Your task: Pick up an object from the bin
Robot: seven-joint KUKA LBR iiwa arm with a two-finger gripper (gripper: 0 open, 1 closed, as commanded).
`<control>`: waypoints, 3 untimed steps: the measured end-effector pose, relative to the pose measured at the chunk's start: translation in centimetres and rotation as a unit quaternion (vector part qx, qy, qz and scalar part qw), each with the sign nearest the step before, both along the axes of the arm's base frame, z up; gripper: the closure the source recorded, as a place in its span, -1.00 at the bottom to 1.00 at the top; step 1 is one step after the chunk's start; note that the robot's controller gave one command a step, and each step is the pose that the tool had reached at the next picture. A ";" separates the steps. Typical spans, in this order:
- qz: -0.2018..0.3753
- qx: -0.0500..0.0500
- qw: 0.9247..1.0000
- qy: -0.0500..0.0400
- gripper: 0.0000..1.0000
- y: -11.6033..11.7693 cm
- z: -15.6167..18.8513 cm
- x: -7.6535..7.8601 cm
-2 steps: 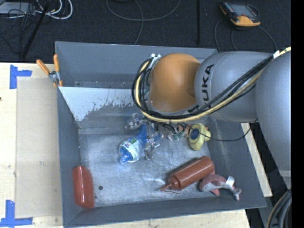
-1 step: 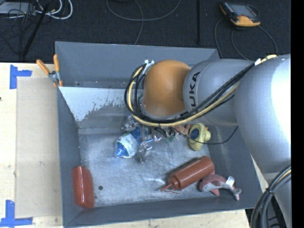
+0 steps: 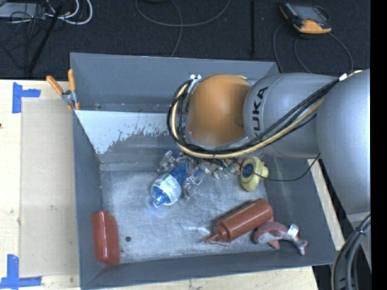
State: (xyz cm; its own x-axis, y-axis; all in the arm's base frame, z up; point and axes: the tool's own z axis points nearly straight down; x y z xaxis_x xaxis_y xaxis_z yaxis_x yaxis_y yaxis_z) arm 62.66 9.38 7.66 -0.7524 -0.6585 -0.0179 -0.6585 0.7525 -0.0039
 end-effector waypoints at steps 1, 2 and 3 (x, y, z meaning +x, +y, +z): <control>-0.001 0.000 1.000 0.000 1.00 0.0 0.0 0.0; -0.003 -0.003 1.000 0.007 1.00 0.0 1.9 0.1; -0.003 -0.003 1.000 0.004 1.00 0.1 9.5 0.2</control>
Offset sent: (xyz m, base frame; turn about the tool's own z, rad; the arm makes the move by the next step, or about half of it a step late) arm 0.0001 0.0001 0.0188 0.0000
